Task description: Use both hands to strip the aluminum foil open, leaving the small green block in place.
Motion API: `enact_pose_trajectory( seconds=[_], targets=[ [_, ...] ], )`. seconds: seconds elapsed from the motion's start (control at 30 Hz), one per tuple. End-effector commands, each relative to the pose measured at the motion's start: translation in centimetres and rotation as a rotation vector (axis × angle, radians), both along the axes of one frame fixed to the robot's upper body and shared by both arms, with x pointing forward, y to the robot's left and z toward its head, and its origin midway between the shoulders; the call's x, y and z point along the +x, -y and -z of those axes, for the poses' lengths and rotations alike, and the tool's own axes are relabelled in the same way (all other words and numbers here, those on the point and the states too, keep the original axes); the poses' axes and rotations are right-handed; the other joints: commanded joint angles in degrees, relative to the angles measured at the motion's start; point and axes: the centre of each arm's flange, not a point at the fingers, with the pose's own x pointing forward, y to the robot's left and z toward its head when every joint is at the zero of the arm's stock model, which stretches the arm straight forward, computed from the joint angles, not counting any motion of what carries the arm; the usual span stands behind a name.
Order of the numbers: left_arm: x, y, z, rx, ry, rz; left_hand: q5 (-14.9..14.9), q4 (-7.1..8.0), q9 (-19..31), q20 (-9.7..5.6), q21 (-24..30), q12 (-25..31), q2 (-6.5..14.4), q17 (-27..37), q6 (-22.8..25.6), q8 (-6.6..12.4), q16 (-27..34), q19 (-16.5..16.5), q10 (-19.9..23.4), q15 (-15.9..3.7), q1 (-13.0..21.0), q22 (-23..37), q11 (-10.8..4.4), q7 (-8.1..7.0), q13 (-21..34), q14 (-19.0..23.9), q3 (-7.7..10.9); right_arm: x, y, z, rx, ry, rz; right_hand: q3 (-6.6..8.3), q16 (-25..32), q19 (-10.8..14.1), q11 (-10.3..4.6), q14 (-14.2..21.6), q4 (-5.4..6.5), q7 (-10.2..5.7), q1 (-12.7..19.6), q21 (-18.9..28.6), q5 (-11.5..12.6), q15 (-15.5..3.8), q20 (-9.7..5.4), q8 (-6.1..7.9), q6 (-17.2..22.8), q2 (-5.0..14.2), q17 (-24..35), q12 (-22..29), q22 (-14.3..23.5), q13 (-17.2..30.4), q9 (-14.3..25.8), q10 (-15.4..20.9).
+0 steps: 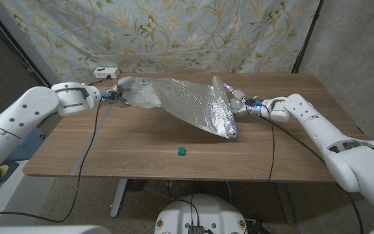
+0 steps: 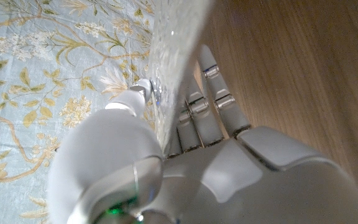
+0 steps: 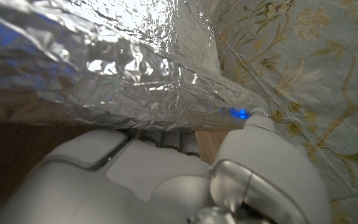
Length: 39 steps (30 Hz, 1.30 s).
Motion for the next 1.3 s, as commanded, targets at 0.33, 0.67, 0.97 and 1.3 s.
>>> enact_pose_trajectory(
  seconds=[0.33, 0.67, 0.97, 1.3],
  targets=[
    [0.6, 0.2, 0.4, -0.028, 0.001, 0.024, -0.1, 0.12, 0.2, 0.02, 0.4, -0.2, 0.1, 0.4, 0.0, -0.51, 0.0, -0.6, 0.1, -0.02, 0.6, 0.2, -0.60, 0.29, 0.0, 0.0, -0.09, -0.3, -0.2, -0.3, -0.015, -0.002, 0.010, -0.53, -0.1, 0.5, 0.21, 0.6, -0.27, 2.56, 0.4, 0.1, 0.2, 0.11, -0.06, 0.24, 0.1, 0.53, 0.1, 0.3, 0.1, 0.3, 0.0, 0.7],
    [0.7, 0.2, 0.7, -0.035, -0.005, 0.075, -0.6, 1.21, -0.9, 0.97, 0.1, -4.6, -1.1, -0.1, -5.7, -4.40, -1.8, -2.9, -5.8, 2.51, -2.5, 0.1, 1.94, 2.35, -2.9, -4.3, -1.57, -0.7, -0.1, -0.1, -0.016, -0.003, 0.013, -0.59, -0.1, 0.7, 0.21, 0.7, -0.28, 2.56, 0.4, 0.1, 0.2, 0.12, -0.07, 0.23, 0.0, 0.64, 0.2, 0.2, 0.0, 0.3, 0.0, 0.7],
    [0.4, 0.3, 0.9, -0.039, -0.005, 0.094, -1.0, 1.66, -2.1, 2.45, -0.3, -7.8, -2.1, -1.2, -9.5, -7.42, -3.2, -4.3, -9.4, 4.20, -5.0, 0.0, 3.88, 2.65, -4.8, -6.8, -2.42, -1.0, -0.1, 0.0, -0.023, -0.004, 0.014, -0.66, -0.1, 0.9, 0.19, 0.8, -0.30, 2.56, 0.5, 0.1, 0.2, 0.20, -0.06, 0.21, 0.0, 0.72, 0.2, 0.2, 0.0, 0.3, 0.0, 0.7],
    [0.5, 0.3, 1.6, -0.071, -0.022, 0.159, -1.9, 2.34, -4.0, 4.18, -1.0, -13.5, -3.7, -2.8, -17.0, -11.77, -5.1, -6.1, -16.1, 8.14, -9.1, 0.0, 7.00, 3.17, -7.2, -11.9, -3.97, -1.6, 0.2, 0.1, -0.044, -0.015, 0.023, -0.74, -0.3, 1.3, 0.32, 0.8, -0.31, 2.57, 0.5, 0.2, 0.2, 0.28, -0.16, 0.21, 0.0, 0.87, 0.2, 0.2, 0.0, 0.4, 0.0, 0.7]
  ],
)
